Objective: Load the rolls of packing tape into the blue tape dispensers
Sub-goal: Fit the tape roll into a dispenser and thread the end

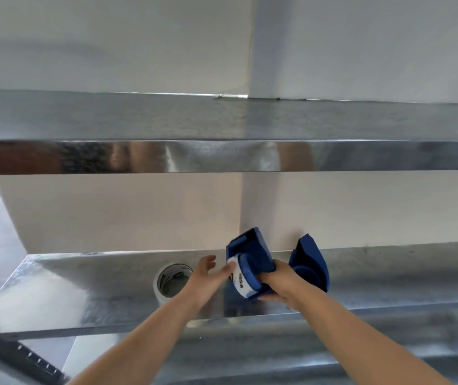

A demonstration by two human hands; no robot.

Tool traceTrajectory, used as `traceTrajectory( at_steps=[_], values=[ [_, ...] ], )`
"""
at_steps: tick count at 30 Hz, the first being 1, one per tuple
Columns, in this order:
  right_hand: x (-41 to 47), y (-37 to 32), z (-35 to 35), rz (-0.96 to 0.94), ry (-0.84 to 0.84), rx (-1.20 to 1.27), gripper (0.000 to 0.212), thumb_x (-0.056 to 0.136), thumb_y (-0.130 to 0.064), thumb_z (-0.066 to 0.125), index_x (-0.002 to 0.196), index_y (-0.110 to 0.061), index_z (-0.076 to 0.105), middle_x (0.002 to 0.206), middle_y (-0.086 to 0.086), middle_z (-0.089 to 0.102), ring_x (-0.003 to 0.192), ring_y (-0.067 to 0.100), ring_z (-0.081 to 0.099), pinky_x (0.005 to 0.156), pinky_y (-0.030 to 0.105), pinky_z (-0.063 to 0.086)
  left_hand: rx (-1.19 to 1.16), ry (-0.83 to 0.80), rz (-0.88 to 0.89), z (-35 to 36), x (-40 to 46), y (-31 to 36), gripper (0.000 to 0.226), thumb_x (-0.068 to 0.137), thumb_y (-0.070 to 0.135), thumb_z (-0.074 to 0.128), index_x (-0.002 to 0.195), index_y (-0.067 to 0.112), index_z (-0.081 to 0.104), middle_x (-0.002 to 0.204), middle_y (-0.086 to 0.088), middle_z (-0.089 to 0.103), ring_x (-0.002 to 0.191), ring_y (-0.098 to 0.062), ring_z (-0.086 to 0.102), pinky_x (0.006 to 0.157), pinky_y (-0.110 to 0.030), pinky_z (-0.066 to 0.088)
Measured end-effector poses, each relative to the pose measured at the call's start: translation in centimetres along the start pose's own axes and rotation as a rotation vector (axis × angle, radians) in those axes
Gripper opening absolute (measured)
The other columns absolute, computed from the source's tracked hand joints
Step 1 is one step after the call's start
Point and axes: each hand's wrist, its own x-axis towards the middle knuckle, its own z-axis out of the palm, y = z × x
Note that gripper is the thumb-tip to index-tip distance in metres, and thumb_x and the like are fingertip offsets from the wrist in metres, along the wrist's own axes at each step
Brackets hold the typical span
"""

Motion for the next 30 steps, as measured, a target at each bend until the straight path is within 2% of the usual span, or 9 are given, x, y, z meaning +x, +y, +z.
traceTrajectory(
  at_steps=[4,6,9,11,14,19,23,27,30],
  values=[
    [-1.5,-1.0,0.5,-0.055,-0.162,0.170,0.031,0.085,-0.008,0.061,0.115,-0.009,0.054,0.112,0.015,0.067,0.097,0.028,0.067,0.069,0.033,0.059,-0.163,-0.213,0.067,-0.7,-1.2,0.8,0.101,0.058,0.050,0.077,0.139,0.023,0.025,0.141,0.001,0.041,0.128,-0.018,0.044,0.101,-0.036,0.042],
    [-1.3,-0.9,0.9,-0.075,-0.155,0.213,0.032,0.086,-0.011,0.061,0.117,-0.008,0.054,0.113,0.015,0.067,0.100,0.029,0.066,0.079,0.038,0.059,-0.155,-0.178,0.134,-0.2,-1.4,1.0,0.087,0.055,0.037,0.084,0.127,0.022,0.036,0.129,-0.001,0.051,0.113,-0.013,0.055,0.090,-0.027,0.050],
    [-1.0,-0.7,1.3,-0.091,-0.107,0.287,0.032,0.089,-0.015,0.057,0.120,-0.006,0.051,0.113,0.017,0.067,0.100,0.030,0.066,0.083,0.043,0.057,-0.144,-0.117,0.191,0.3,-1.7,1.4,0.047,0.074,0.016,0.078,0.110,0.019,0.048,0.110,0.002,0.062,0.094,-0.006,0.063,0.071,-0.016,0.053],
    [-1.0,-0.7,1.4,-0.100,-0.087,0.319,0.026,0.094,-0.016,0.051,0.117,-0.006,0.049,0.114,0.018,0.064,0.098,0.031,0.065,0.079,0.043,0.057,-0.157,-0.135,0.190,0.3,-1.7,1.4,0.029,0.080,0.015,0.072,0.105,0.015,0.059,0.107,-0.005,0.069,0.095,-0.016,0.066,0.079,-0.020,0.054],
    [-1.2,-0.5,1.3,-0.087,-0.063,0.368,0.022,0.098,-0.016,0.041,0.118,-0.008,0.047,0.113,0.017,0.060,0.093,0.032,0.062,0.070,0.043,0.057,-0.289,-0.157,0.100,-0.1,-1.8,1.6,0.014,0.089,0.026,0.060,0.094,0.017,0.069,0.101,-0.009,0.073,0.103,-0.027,0.064,0.100,-0.044,0.048],
    [-1.4,0.2,0.5,-0.176,-0.024,0.252,0.015,0.099,-0.013,0.036,0.112,-0.010,0.044,0.101,0.010,0.059,0.083,0.020,0.059,0.050,0.029,0.058,-0.574,-0.234,0.014,-0.9,-2.0,2.6,0.023,0.094,0.025,0.048,0.101,0.010,0.065,0.099,-0.009,0.069,0.094,-0.023,0.062,0.091,-0.044,0.049],
    [-1.3,0.6,0.4,-0.268,0.004,0.000,0.022,0.099,-0.020,0.038,0.117,-0.010,0.043,0.113,0.011,0.057,0.088,0.017,0.058,0.069,0.027,0.054,-0.669,-0.271,-0.040,-0.9,-2.1,2.5,0.028,0.094,0.025,0.047,0.112,0.008,0.059,0.110,-0.015,0.064,0.108,-0.031,0.057,0.097,-0.054,0.046],
    [-2.3,-0.1,0.4,-0.526,0.177,-0.138,0.046,0.092,-0.034,0.052,0.134,-0.024,0.036,0.131,-0.006,0.044,0.115,0.012,0.046,0.090,0.023,0.040,-0.686,-0.236,-0.069,-0.9,-2.1,2.3,0.026,0.095,0.025,0.047,0.111,0.008,0.058,0.111,-0.018,0.061,0.105,-0.034,0.057,0.092,-0.056,0.047],
    [-3.7,-1.5,0.6,-0.674,0.062,-0.244,0.064,0.080,-0.035,0.068,0.134,-0.029,0.034,0.132,-0.012,0.036,0.120,0.006,0.040,0.095,0.018,0.035,-0.652,-0.218,-0.060,-1.1,-2.2,2.0,0.028,0.095,0.027,0.046,0.112,0.008,0.058,0.110,-0.017,0.063,0.104,-0.033,0.058,0.093,-0.054,0.048]
  ],
)
